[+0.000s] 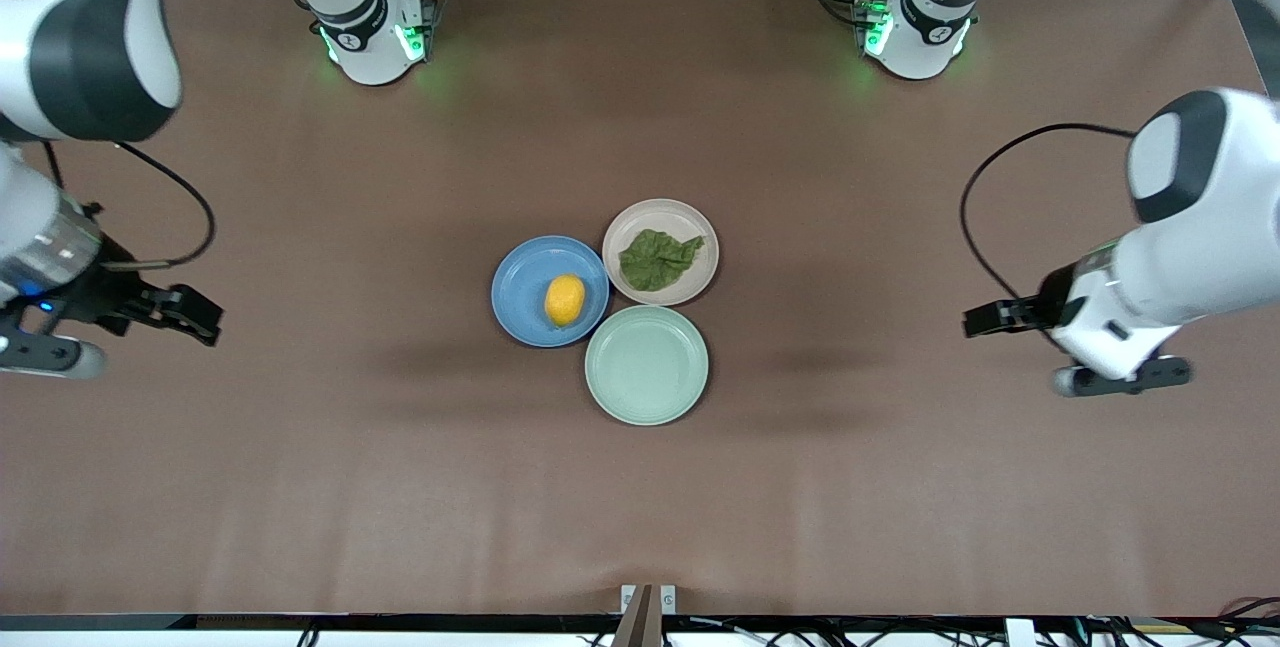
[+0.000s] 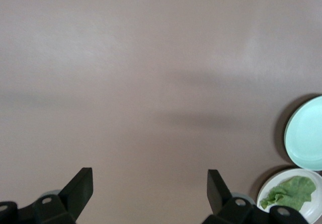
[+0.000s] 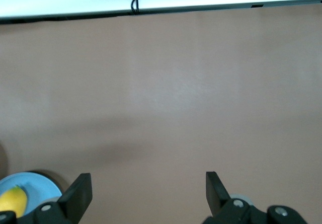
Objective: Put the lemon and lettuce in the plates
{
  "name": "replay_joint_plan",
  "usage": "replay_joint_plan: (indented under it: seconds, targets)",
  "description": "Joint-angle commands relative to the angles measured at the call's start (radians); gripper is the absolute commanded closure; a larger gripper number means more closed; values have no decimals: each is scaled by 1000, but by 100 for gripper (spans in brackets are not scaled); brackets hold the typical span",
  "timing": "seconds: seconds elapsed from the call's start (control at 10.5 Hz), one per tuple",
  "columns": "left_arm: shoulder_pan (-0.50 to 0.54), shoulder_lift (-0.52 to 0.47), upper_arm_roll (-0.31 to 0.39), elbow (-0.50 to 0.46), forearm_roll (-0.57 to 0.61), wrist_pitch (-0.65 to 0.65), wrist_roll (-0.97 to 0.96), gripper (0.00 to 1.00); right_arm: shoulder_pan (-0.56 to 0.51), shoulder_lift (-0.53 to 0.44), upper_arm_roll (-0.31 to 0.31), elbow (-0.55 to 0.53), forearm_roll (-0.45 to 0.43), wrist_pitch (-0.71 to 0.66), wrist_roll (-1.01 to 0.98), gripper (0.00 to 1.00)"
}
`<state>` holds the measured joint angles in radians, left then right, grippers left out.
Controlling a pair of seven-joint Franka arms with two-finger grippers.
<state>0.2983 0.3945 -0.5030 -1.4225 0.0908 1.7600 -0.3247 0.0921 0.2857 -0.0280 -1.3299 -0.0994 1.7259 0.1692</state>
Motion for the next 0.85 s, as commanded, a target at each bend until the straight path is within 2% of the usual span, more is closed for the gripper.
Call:
replay_joint_plan:
  seconds: [0.0, 0.09, 0.38, 0.57, 0.76]
  targets:
    - [38, -22, 20, 55, 15, -19, 35, 0, -40, -71, 16, -6, 3, -40, -51, 0]
    - [48, -46, 37, 59, 12, -19, 88, 0, -45, -104, 17, -5, 1, -66, -71, 0]
    - [44, -109, 148, 57, -47, -22, 156, 0, -97, -203, 31, -64, 4, -126, -186, 0]
    - [48, -115, 146, 57, -45, -39, 153, 0, -106, -265, 31, -133, 6, -126, -195, 0]
    - [50, -131, 155, 57, -43, -42, 153, 0, -167, -293, 28, -164, 140, -135, -232, 0]
